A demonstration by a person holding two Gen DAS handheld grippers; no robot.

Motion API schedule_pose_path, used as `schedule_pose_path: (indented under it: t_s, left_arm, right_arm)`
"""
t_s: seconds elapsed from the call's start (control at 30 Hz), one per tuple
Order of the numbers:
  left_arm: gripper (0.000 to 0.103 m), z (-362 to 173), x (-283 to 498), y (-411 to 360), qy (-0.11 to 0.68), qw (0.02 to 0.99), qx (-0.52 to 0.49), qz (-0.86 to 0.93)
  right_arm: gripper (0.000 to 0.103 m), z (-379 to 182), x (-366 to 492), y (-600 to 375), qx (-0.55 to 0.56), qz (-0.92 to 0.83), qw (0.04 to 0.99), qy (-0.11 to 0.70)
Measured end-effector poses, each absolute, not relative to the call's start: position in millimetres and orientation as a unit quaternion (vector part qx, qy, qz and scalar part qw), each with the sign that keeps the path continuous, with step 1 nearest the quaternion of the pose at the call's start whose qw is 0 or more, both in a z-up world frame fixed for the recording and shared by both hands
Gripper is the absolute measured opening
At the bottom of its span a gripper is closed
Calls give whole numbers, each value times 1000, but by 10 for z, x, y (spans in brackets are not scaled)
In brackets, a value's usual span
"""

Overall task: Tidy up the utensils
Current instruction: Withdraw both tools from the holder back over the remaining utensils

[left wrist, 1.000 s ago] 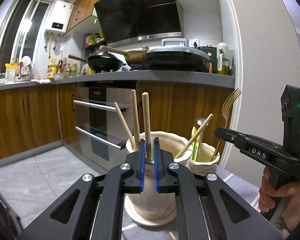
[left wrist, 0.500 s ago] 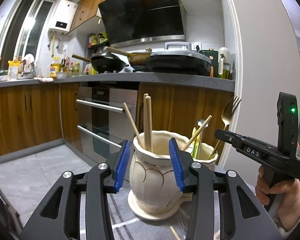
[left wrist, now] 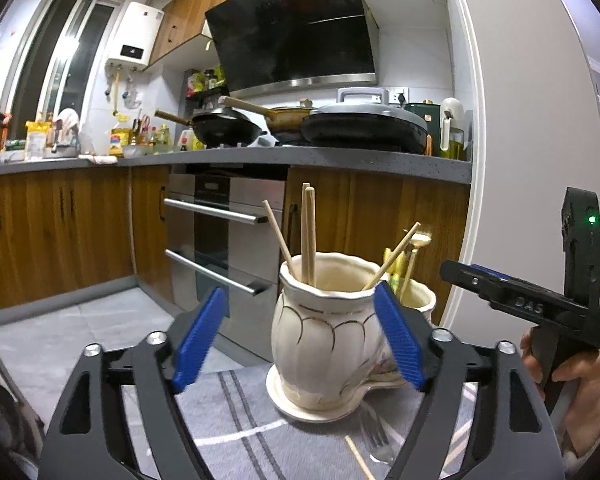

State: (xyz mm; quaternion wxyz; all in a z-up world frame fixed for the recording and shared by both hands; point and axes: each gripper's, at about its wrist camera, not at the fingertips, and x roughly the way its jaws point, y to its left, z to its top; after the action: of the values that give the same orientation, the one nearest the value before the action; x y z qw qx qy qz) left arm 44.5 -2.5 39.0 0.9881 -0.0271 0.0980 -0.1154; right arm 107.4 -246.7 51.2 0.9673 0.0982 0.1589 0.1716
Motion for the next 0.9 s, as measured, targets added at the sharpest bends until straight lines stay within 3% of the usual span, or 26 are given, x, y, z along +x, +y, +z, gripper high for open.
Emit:
schedule_pose_path:
  t_s: [0.2,0.9]
  left_arm:
    - [94,338,336,19,116,988,-27,-102]
    - [98,-101,30,133,286,954,-12,-86]
  right_arm:
    - [98,464,844,-2510,88,165,970,156]
    - [98,-19,341,-2638,106,140,943,281]
